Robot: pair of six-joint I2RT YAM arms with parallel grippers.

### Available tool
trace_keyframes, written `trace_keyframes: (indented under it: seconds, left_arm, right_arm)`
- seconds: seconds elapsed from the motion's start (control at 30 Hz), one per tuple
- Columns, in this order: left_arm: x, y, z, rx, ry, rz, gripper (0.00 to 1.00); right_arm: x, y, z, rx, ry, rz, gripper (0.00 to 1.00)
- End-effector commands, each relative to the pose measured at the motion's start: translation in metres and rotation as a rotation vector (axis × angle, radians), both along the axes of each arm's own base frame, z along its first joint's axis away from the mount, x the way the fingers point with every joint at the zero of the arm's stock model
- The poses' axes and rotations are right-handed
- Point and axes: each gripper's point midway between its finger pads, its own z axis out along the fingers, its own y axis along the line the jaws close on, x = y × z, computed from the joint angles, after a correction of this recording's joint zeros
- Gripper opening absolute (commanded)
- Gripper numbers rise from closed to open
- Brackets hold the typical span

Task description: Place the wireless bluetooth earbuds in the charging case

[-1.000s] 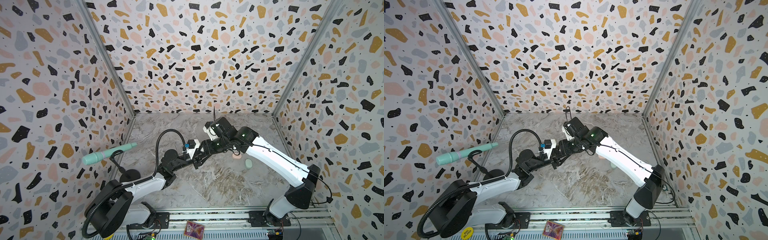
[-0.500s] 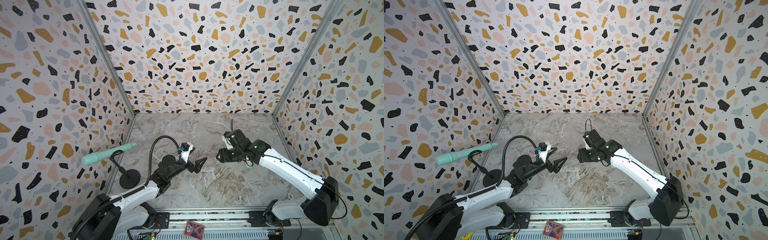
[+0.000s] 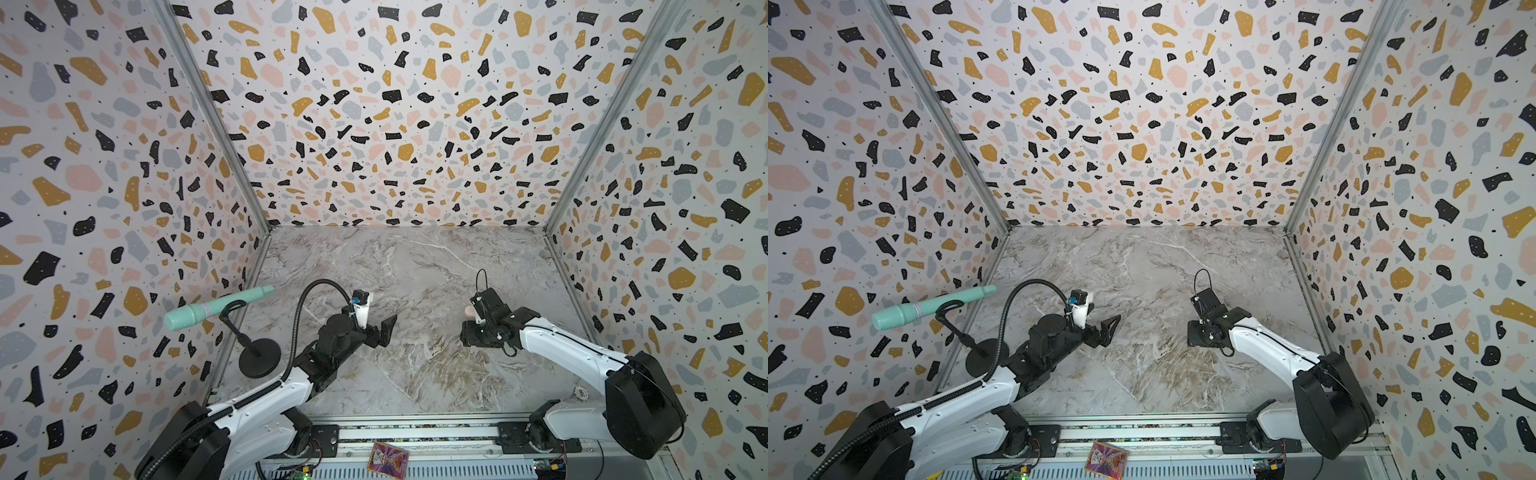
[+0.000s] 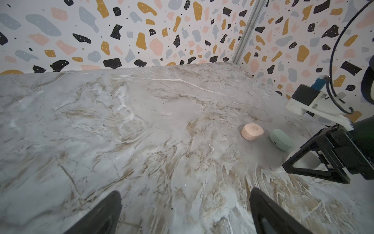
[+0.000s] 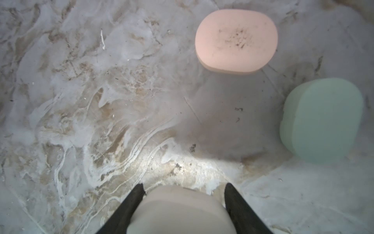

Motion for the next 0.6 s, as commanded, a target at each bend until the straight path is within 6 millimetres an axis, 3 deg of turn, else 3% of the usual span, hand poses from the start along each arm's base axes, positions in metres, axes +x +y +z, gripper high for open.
trace_keyframes:
  seconds: [0.0,0.17,0.33,0.57]
  left_arm:
    - [0.010,0.001,0.022,-0.028,-0.043,0.040,1.00]
    - [0.013,0.013,0.022,-0.033,-0.032,0.112,1.00]
    - [0.015,0.027,0.023,-0.013,-0.031,0.183,1.00]
    - [0.014,0.047,0.029,0.020,-0.066,0.261,1.00]
  right_arm:
    - [0.010,-0.003,-0.008,-0.025,-0.026,0.002,0.48]
    - [0.007,-0.011,-0.025,-0.052,0.012,-0.013,0.52]
    - [0.002,-0.017,-0.038,-0.054,0.042,-0.030,0.62]
    - [0.005,-0.017,-0.028,-0.043,0.024,-0.029,0.84]
